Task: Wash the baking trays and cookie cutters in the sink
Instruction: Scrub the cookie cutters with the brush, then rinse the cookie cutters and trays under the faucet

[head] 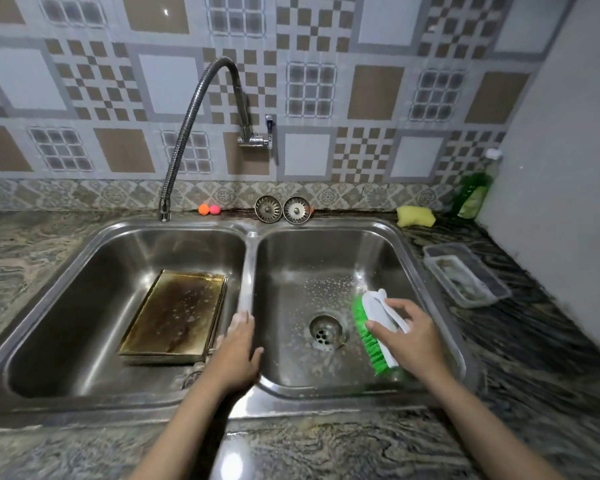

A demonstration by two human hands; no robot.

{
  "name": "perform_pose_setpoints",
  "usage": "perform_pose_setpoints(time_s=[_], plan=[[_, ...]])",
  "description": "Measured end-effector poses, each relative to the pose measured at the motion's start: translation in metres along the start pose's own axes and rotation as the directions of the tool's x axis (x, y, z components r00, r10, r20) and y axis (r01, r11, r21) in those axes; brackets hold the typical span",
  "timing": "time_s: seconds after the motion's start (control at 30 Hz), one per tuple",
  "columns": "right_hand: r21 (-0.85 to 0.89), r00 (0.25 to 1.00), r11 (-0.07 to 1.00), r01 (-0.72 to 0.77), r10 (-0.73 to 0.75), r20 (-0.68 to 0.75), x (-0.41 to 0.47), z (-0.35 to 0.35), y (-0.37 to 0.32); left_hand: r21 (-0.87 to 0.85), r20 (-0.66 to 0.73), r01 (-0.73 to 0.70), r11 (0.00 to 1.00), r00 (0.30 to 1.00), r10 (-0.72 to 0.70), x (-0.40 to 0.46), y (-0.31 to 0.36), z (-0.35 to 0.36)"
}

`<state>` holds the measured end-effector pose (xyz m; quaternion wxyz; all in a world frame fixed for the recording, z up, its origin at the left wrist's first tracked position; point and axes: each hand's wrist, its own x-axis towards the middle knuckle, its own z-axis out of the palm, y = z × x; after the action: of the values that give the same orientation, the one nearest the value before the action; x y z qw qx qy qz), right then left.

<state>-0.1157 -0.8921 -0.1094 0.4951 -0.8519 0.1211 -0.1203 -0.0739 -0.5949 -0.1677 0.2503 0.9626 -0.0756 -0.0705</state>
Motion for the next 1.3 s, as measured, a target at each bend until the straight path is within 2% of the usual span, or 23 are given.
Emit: perform_pose_setpoints(time_s=[0.13, 0.33, 0.43, 0.53, 0.63, 0.7, 0.73, 0.83, 1.0, 1.13, 1.3], plan=[[-0.153, 0.999, 0.987, -0.043, 0.039, -0.034, 0.002, -0.059, 0.018, 0.049, -0.041, -0.011, 0.999, 0.999, 0.014, 0.001, 0.002, 0.002], [-0.384, 0.992, 0.916, -0.116, 0.09, -0.087, 0.016, -0.139, 0.054, 0.128, 0.014, 0.028, 0.991, 0.999, -0.031, -0.004, 0.01, 0.003], [-0.506, 0.986, 0.847, -0.163, 0.131, -0.099, 0.022, -0.154, 0.08, 0.129, 0.029, 0.046, 0.991, 0.998, -0.051, -0.005, 0.011, 0.002], [-0.604, 0.989, 0.783, -0.148, 0.13, -0.074, 0.025, -0.153, 0.095, 0.145, 0.032, 0.049, 0.988, 0.998, -0.054, -0.006, 0.013, 0.004], [-0.736, 0.987, 0.66, -0.149, 0.143, -0.072, 0.026, -0.148, 0.09, 0.061, -0.008, 0.047, 0.997, 0.999, -0.046, -0.009, 0.017, -0.001], [-0.822, 0.99, 0.552, -0.14, 0.078, -0.116, 0.02, -0.142, 0.084, -0.07, -0.078, 0.039, 0.997, 0.996, -0.044, -0.011, 0.019, -0.006], [-0.835, 0.993, 0.538, -0.117, 0.036, -0.115, 0.017, -0.137, 0.08, -0.11, -0.111, 0.036, 0.993, 0.993, -0.048, -0.013, 0.021, -0.009], [-0.767, 0.999, 0.641, 0.016, -0.032, -0.006, 0.011, -0.112, 0.056, -0.152, -0.152, 0.025, 0.988, 0.987, -0.048, -0.019, 0.028, -0.018], [-0.54, 0.971, 0.81, 0.228, -0.147, 0.19, 0.014, -0.04, -0.015, -0.297, -0.246, -0.046, 0.954, 0.969, -0.03, -0.018, 0.033, -0.051], [-0.461, 0.942, 0.826, 0.325, -0.239, 0.235, 0.028, 0.031, -0.078, -0.356, -0.338, -0.158, 0.921, 0.941, 0.031, -0.012, 0.02, -0.095], [-0.36, 0.935, 0.871, 0.334, -0.257, 0.244, 0.051, 0.116, -0.16, -0.249, -0.488, -0.288, 0.925, 0.862, 0.137, -0.006, -0.019, -0.164]])
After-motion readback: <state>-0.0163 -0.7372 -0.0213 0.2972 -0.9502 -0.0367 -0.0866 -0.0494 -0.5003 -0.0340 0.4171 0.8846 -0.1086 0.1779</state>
